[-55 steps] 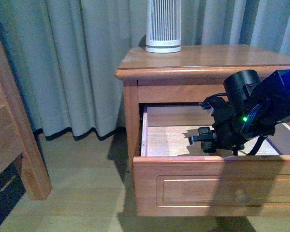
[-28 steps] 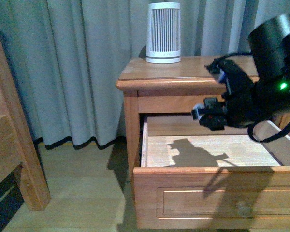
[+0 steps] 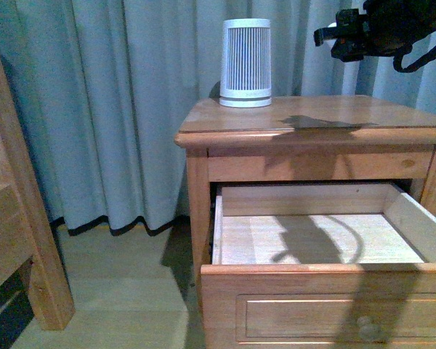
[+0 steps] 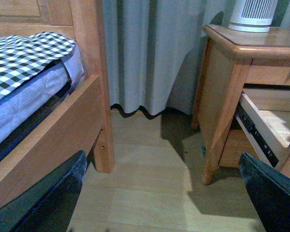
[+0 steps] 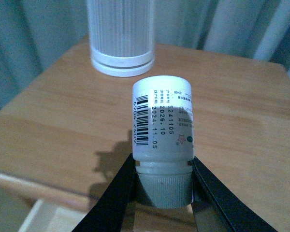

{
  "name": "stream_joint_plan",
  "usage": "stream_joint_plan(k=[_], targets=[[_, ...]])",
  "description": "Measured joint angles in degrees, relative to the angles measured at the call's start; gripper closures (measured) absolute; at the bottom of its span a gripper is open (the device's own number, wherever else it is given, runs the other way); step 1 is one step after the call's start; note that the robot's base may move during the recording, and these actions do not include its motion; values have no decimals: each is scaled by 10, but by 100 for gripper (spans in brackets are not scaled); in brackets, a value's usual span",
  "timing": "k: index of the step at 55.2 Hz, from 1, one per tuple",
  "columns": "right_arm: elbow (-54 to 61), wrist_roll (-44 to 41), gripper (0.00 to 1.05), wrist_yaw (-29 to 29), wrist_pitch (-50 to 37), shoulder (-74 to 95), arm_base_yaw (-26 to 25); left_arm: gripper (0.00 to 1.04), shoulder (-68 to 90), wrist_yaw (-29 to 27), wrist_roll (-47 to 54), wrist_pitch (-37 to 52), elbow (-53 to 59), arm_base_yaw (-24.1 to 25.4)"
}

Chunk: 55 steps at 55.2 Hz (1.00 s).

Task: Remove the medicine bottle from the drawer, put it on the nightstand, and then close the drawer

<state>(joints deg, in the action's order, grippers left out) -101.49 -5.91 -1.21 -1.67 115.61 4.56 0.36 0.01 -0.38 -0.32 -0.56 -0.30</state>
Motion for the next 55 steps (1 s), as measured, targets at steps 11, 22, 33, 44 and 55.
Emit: stream_joint_plan(k=[11, 22, 33, 44, 55], targets=[[-130, -26, 77, 33, 37, 116, -12, 7, 0, 0, 0, 0, 0, 0], [-261, -30, 55, 61, 90, 206, -12, 7, 0, 0, 0, 0, 0, 0], [-222, -9, 18, 37, 42, 171, -4, 7, 0, 0, 0, 0, 0, 0], [-1, 47, 0, -17, -54, -17, 13, 7, 0, 0, 0, 0, 0, 0], [277, 79, 26, -26, -150, -253, 21, 7, 0, 0, 0, 0, 0, 0]])
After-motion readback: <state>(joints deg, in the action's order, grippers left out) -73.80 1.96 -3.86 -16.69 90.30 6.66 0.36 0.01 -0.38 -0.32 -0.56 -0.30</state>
